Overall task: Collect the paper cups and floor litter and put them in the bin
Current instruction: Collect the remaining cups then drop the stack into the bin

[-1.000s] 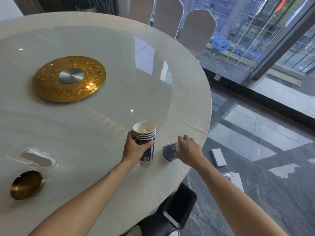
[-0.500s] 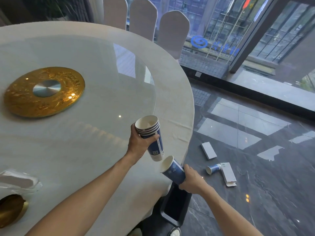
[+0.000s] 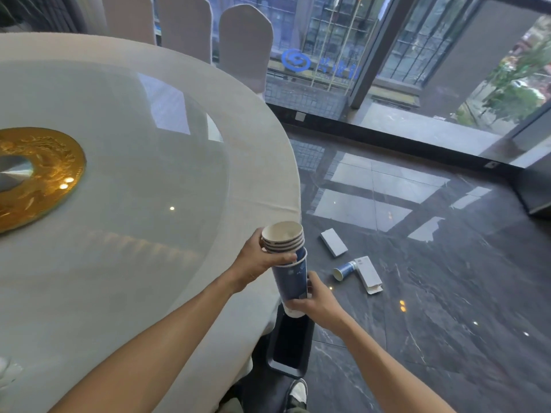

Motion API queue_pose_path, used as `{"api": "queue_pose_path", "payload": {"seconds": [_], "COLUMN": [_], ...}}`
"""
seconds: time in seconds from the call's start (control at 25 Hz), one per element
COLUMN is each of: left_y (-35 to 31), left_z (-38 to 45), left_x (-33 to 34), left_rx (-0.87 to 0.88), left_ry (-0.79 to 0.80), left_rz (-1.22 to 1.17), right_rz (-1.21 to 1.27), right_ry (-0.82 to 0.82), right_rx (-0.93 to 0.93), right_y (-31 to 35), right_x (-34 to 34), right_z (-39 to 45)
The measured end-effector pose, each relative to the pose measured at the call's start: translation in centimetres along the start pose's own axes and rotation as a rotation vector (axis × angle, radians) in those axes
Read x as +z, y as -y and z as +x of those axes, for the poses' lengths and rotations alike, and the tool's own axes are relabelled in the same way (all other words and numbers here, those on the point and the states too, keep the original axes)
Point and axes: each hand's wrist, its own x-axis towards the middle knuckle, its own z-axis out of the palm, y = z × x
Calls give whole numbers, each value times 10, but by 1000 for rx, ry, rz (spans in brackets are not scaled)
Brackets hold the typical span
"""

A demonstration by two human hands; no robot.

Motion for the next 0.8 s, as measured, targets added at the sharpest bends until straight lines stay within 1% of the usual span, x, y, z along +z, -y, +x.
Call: {"api": "queue_pose_path", "payload": {"seconds": [0.08, 0.28, 0.4, 0.48, 0.56, 0.68, 0.8], "left_y": [3, 7, 15, 17, 23, 27, 28], "left_z": [1, 3, 4, 0, -1, 2, 13], "left_x": [16, 51, 76, 99, 120, 142, 161], "left_rx": [6, 19, 4, 1, 4, -6, -9], "left_ry": [92, 187, 304, 364, 370, 302, 264], "left_rz": [38, 5, 49, 109, 138, 153, 198], "right_rz": [57, 94, 155, 187, 229, 290, 386], "right_ry": [-40, -171, -236, -233, -211, -184, -212], "right_rx": [34, 64, 144, 177, 199, 196, 213], "right_y": [-6, -26, -56, -78, -94, -105, -113], "right_x": [-6, -21, -17, -19, -30, -48, -74], "right_z": [-8, -27, -51, -70, -76, -73, -64]}}
